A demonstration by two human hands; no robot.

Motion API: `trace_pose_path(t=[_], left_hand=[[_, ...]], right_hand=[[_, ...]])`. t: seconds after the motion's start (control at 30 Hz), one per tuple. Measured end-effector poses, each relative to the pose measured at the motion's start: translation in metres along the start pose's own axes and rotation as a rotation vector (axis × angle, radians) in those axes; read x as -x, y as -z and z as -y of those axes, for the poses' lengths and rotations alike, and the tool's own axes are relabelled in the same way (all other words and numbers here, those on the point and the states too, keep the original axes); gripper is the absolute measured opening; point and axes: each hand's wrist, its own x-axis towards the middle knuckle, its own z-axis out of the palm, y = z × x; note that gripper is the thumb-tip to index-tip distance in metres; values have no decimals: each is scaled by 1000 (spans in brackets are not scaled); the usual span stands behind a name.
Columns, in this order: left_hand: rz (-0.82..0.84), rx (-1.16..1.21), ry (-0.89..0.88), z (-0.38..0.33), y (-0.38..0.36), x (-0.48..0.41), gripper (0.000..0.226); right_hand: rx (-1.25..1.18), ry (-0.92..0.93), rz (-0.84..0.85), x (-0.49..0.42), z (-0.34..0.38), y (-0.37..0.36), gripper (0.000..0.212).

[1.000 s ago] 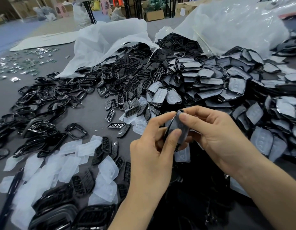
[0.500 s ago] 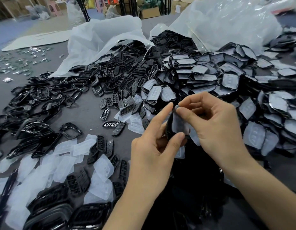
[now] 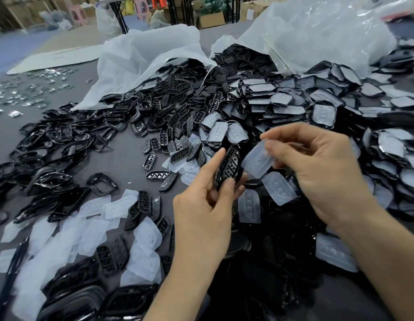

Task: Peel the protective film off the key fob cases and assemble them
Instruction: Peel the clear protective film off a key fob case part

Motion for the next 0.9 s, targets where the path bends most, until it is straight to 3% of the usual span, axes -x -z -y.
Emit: trace_pose_path(t=[0.13,0.23,0.3,0.47,0.9], left_hand=[[-9,32,-6,-1,1,0,47],[-29,-72,-10,-3,4,-1,49],[-38,-159,-33,-4,5,-1,48],[-27,-226,-107,-10,3,4,41],[-62,-435,-294,-16,2,5,44]], right_hand=[[-146,-15,123,-4,4,6,12],[-198,-24,355,1,7,4,9],[-145,-5,405,5,8,0,12],[155,95,198,10,1,-10,22],[327,351,-29,24,-8,-23,20]])
